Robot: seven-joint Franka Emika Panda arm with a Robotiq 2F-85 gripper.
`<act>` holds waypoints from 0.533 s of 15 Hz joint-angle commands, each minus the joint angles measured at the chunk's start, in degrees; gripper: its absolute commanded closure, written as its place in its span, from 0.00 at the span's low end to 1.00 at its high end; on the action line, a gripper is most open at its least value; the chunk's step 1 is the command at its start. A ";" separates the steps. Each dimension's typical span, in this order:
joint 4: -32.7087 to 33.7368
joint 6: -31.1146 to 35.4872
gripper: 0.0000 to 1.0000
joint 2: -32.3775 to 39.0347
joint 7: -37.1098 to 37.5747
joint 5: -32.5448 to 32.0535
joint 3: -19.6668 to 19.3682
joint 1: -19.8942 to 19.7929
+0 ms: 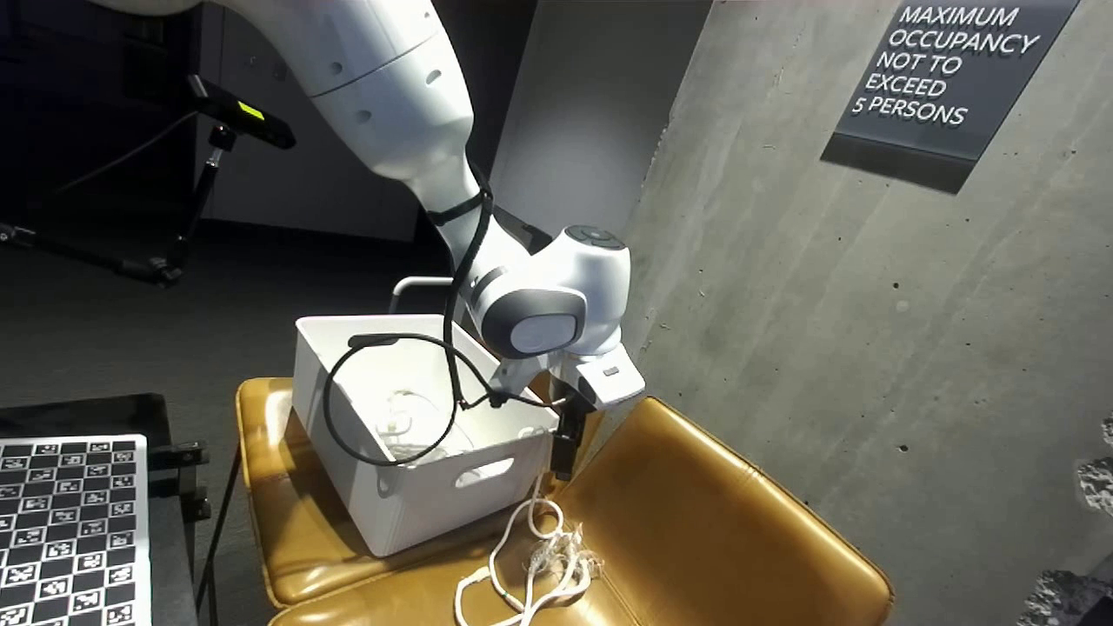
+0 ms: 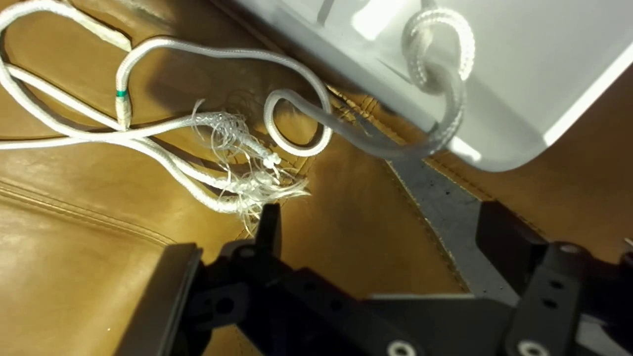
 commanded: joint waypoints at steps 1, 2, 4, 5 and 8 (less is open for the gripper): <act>-1.27 2.80 0.00 -0.03 5.70 0.16 -3.00 3.26; -1.75 2.51 0.00 -0.38 6.96 0.04 -3.45 3.79; -2.67 1.83 0.00 -1.25 9.45 -0.16 -4.11 4.76; -3.11 1.21 0.00 -1.83 10.74 -0.22 -4.36 5.16; -4.02 0.32 0.00 -3.16 14.24 -0.52 -5.10 5.96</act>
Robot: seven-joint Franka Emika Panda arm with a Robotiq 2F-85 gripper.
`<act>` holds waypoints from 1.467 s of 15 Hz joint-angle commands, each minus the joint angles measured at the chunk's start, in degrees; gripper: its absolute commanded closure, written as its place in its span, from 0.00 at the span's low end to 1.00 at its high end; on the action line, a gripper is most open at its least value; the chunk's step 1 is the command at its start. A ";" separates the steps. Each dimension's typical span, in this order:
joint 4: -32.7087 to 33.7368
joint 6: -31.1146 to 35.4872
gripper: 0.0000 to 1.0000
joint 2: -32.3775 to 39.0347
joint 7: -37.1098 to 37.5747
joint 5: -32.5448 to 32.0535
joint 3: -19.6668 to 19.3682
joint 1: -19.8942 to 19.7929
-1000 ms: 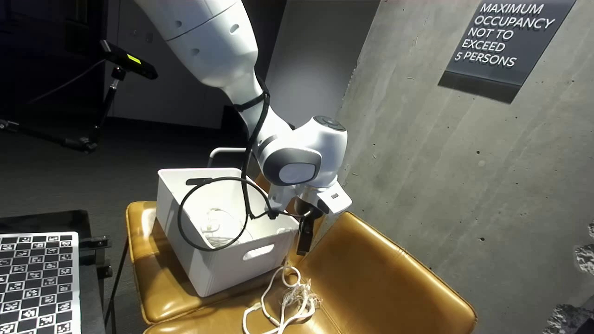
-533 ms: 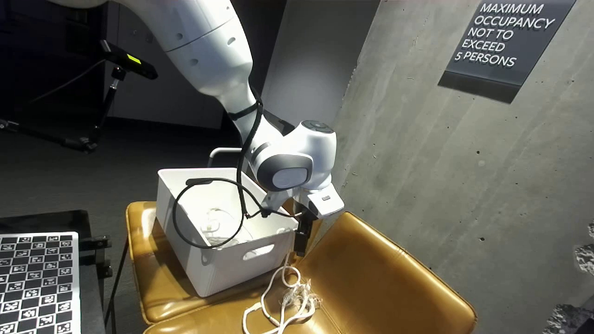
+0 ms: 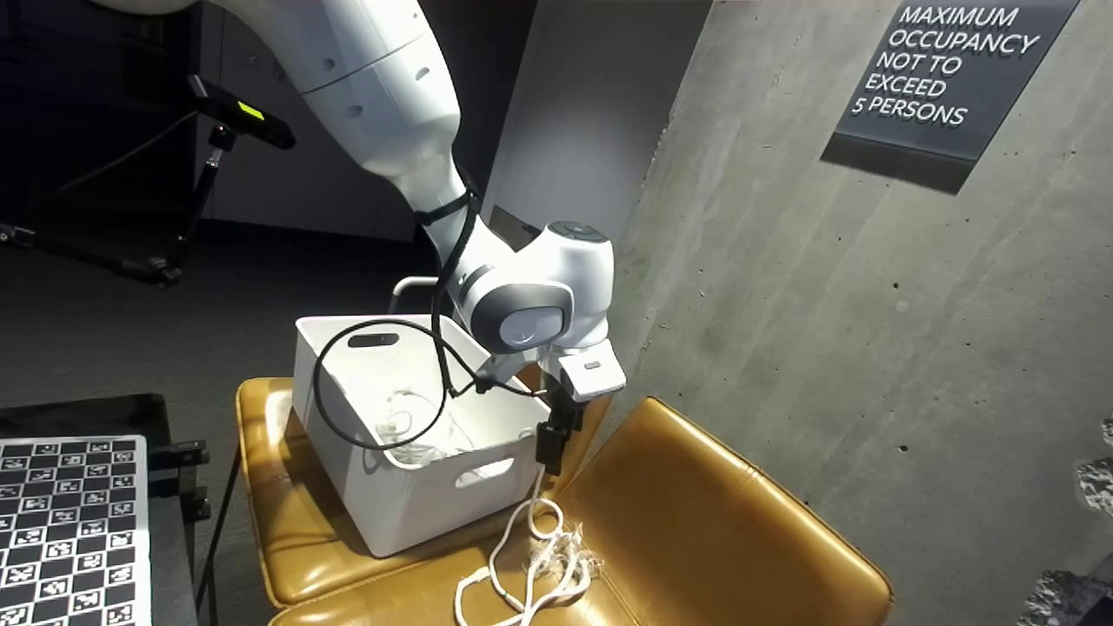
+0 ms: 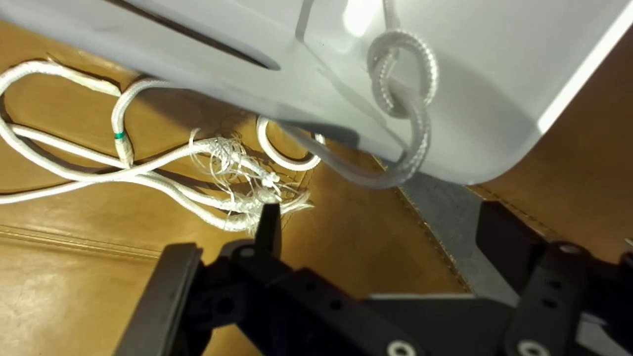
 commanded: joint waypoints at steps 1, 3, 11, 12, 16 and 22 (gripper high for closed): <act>-2.88 -1.42 0.00 -3.43 5.18 -0.64 -1.90 1.80; -4.24 -1.83 0.00 -4.95 7.30 -0.90 -2.25 2.06; -8.30 -0.98 0.06 -7.04 9.05 -0.64 -0.72 0.70; -8.45 -0.90 0.08 -6.85 9.08 -0.63 -0.68 0.64; -8.30 -0.69 0.08 -5.45 8.72 -0.38 -0.11 0.28; -5.01 -1.25 0.05 -2.22 8.39 -0.23 0.13 -0.54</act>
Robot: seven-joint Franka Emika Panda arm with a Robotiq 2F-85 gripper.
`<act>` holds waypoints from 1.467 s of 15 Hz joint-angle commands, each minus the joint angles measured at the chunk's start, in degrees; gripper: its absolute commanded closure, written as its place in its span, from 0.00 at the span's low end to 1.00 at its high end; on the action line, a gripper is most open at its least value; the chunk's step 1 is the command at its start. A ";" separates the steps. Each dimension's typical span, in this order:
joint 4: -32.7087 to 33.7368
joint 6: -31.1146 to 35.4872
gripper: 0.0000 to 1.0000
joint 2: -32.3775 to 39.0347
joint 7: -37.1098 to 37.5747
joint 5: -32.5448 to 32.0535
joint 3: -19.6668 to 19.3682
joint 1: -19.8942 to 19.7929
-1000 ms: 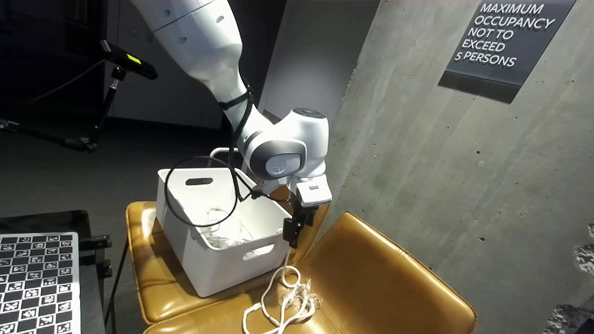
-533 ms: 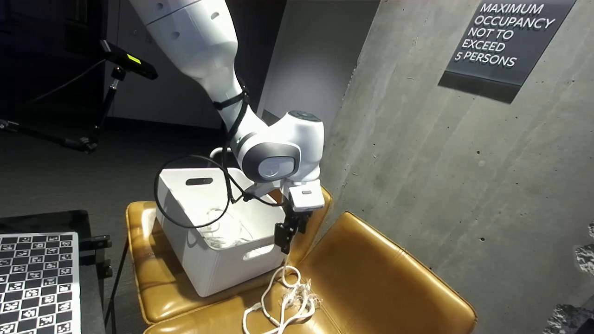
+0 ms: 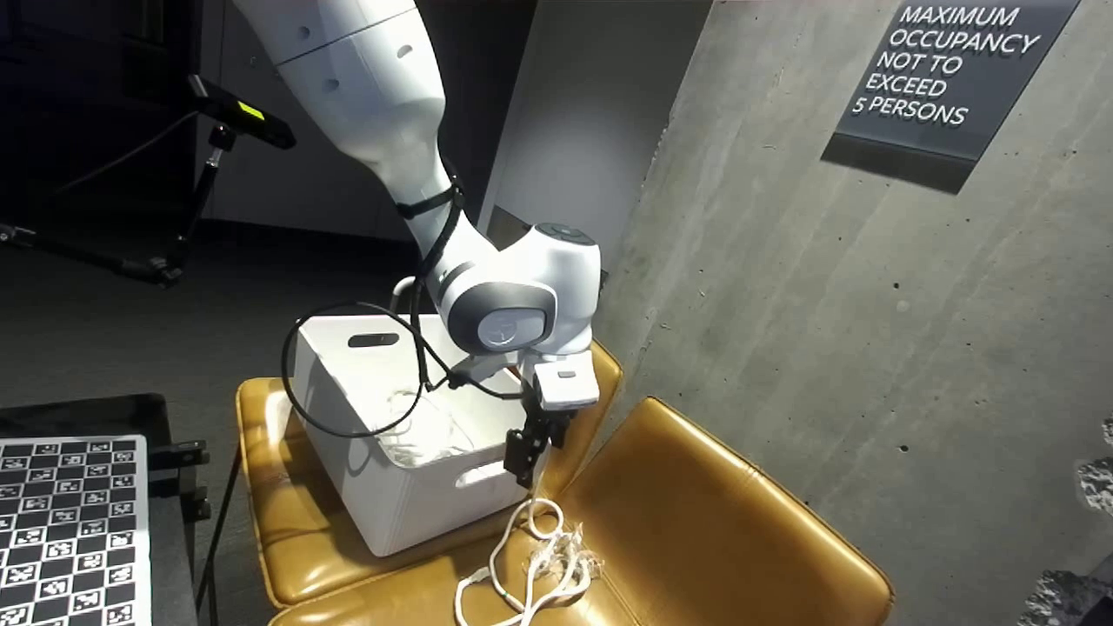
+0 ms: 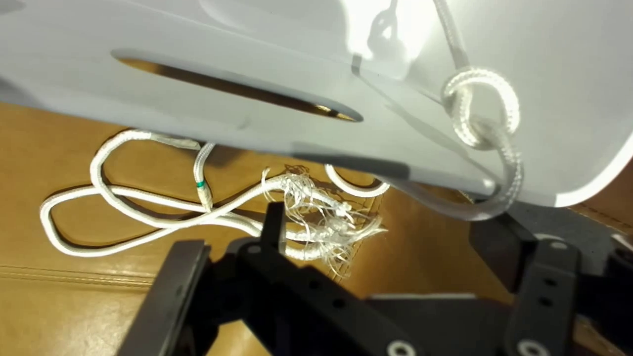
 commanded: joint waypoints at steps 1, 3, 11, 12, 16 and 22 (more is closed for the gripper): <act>2.62 -0.48 0.06 2.18 0.54 -0.05 0.94 -1.39; 2.80 -0.46 0.28 2.92 0.50 -0.02 0.97 -1.50; 3.84 -0.51 0.86 4.88 0.12 0.11 1.15 -1.81; 4.11 -0.41 0.94 5.06 -0.18 0.19 1.37 -2.00; 6.04 0.20 0.49 5.94 -1.78 0.39 2.64 -3.18; 8.02 0.09 0.05 8.60 -2.77 0.58 3.36 -4.20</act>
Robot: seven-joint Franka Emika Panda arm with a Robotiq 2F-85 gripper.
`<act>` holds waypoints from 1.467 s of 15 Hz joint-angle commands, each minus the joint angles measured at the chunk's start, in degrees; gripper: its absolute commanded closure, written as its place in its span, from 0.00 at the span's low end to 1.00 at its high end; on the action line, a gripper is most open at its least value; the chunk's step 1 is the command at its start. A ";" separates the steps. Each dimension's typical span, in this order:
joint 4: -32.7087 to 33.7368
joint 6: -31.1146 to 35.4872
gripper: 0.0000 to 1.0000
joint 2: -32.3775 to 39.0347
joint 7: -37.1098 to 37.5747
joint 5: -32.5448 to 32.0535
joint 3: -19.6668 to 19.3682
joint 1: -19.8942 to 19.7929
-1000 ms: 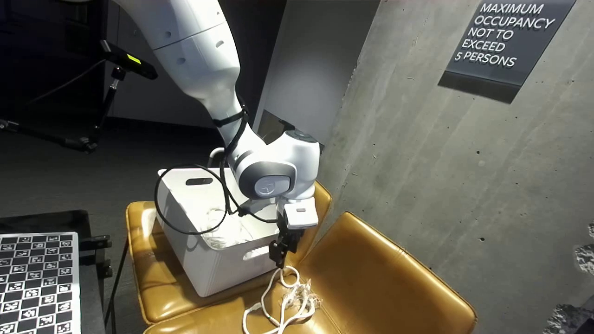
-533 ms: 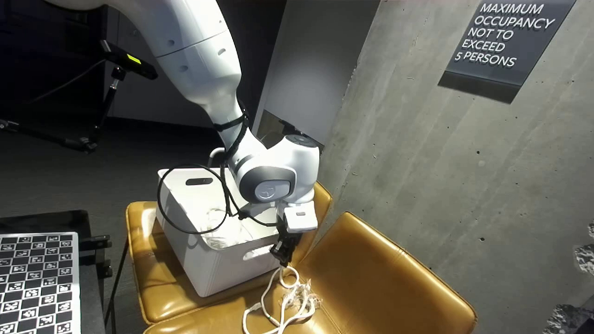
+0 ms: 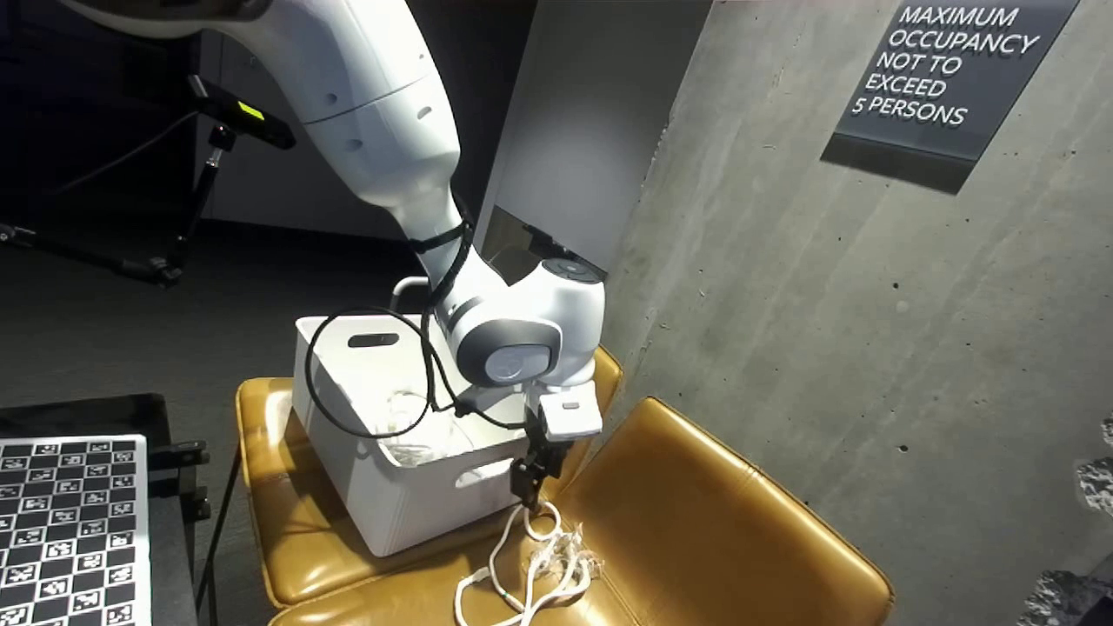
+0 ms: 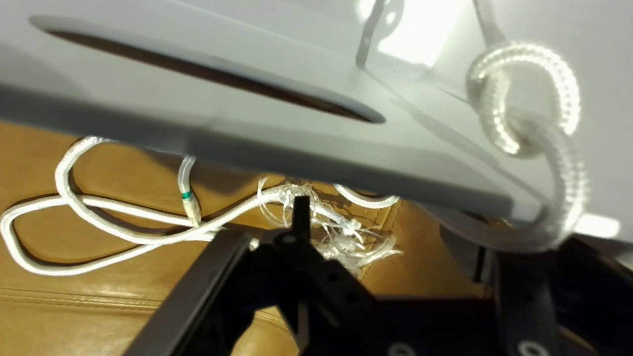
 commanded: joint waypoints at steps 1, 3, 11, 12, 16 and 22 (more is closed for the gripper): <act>3.05 -0.20 0.01 2.90 -1.55 0.72 1.60 -1.64; 4.46 -0.84 0.00 4.04 -1.63 1.08 2.19 -1.93; 9.29 -2.40 0.12 8.78 -1.81 1.38 3.69 -3.37; 9.73 -2.67 0.11 9.34 -1.84 1.39 3.83 -3.49; 11.38 -3.68 0.35 11.48 -1.96 1.35 4.12 -3.73; 14.01 -6.53 0.84 13.22 -1.83 1.07 3.83 -3.99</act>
